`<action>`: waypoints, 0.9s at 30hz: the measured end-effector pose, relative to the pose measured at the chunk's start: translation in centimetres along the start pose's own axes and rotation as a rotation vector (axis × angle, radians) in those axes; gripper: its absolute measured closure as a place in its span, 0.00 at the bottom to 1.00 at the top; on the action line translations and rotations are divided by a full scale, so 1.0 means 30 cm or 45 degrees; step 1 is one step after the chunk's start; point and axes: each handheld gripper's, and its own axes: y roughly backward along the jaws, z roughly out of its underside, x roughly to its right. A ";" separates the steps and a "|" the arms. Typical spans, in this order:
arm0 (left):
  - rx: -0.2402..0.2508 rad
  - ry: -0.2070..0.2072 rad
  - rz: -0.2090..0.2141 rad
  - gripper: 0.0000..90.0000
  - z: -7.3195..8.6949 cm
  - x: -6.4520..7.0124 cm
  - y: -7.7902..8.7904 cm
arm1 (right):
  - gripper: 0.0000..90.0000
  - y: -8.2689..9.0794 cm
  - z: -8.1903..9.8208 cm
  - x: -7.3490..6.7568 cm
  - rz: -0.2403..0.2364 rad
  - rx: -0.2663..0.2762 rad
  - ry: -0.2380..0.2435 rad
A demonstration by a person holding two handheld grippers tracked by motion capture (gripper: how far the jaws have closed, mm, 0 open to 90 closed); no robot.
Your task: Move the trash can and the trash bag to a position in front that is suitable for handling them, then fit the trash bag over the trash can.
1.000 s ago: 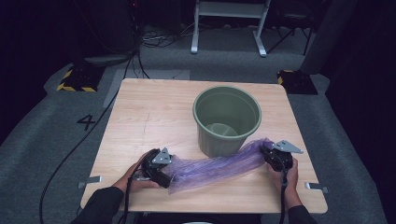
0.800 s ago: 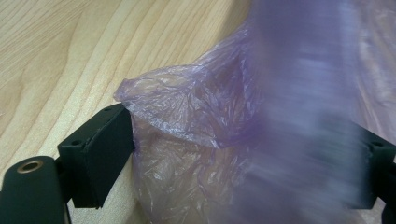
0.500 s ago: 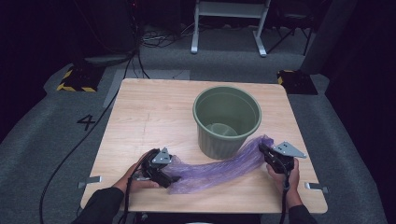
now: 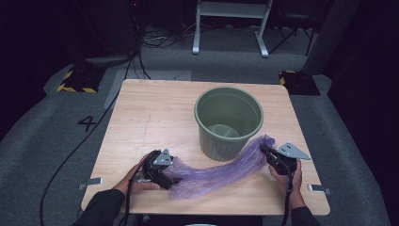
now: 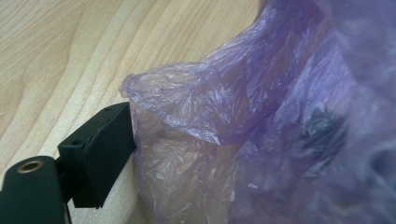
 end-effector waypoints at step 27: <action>0.123 0.089 -0.196 0.18 0.039 -0.123 0.261 | 0.98 0.071 -0.081 -0.002 0.070 0.139 0.094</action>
